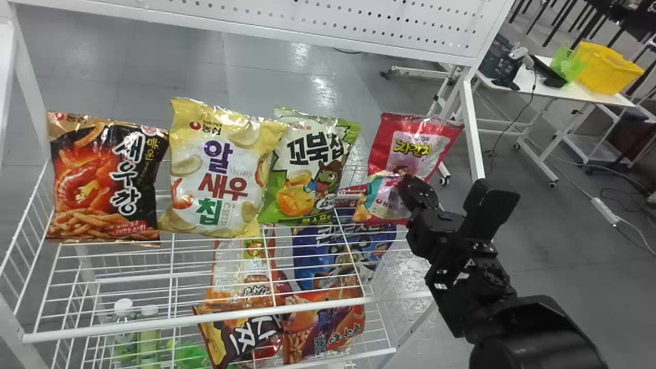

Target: Hold basket handle with left hand then pick Jagalchi snack with right hand and place into basket

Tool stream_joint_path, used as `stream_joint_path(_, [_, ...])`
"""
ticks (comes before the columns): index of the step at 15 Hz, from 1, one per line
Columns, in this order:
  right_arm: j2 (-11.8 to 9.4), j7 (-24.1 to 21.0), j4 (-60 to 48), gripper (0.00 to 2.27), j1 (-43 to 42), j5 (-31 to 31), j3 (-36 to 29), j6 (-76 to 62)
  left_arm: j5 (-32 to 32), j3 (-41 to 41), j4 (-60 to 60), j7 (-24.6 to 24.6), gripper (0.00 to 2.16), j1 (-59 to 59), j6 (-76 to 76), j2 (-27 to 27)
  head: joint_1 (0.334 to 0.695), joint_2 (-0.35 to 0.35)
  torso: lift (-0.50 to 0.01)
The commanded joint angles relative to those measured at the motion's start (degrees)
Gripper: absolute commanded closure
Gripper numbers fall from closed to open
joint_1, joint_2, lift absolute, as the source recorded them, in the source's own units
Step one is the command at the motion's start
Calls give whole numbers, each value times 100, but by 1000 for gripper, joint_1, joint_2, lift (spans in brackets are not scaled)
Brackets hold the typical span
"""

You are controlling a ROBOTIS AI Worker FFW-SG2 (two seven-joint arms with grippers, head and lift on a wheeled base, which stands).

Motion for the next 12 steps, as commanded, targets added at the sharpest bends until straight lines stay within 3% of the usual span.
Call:
stream_joint_path(1, [2,79,-311,1949,192,-158,50,361,-2,-12,3,-1,1814,-14,0,1,695,-350,-10])
stream_joint_path(5, [46,176,-803,1949,429,-333,278,1187,7,-3,20,8,1814,-14,0,1,695,-342,-10])
stream_joint_path(12, [38,369,-1805,1949,728,-878,331,2805,7,-12,3,-10,1814,-14,0,1,695,-252,-10])
